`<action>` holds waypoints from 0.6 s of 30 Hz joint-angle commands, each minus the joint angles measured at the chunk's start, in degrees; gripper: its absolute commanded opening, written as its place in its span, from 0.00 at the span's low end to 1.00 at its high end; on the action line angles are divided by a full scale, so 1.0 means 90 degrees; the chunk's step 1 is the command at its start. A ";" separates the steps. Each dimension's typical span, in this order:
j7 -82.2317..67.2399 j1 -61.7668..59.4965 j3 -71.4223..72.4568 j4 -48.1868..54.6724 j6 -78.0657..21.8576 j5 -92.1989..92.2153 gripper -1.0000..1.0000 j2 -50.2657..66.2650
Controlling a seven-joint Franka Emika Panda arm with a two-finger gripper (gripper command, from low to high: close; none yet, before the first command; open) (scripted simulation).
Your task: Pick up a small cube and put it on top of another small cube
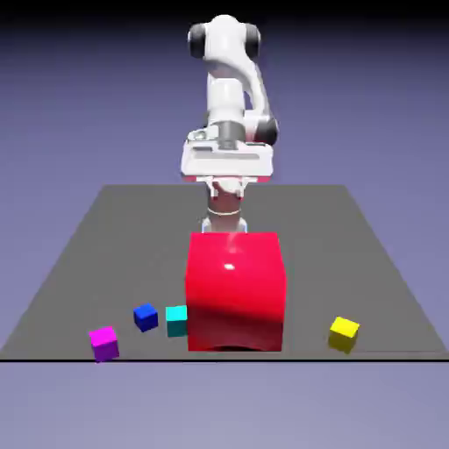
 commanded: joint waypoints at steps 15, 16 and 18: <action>0.1052 -0.0808 -0.0875 0.2954 -0.2538 0.1061 0.50 0.3461; 0.1122 -0.0862 -0.0933 0.3151 -0.2707 0.1132 0.50 0.3692; 0.1262 -0.0970 -0.1050 0.3545 -0.3045 0.1273 0.50 0.4153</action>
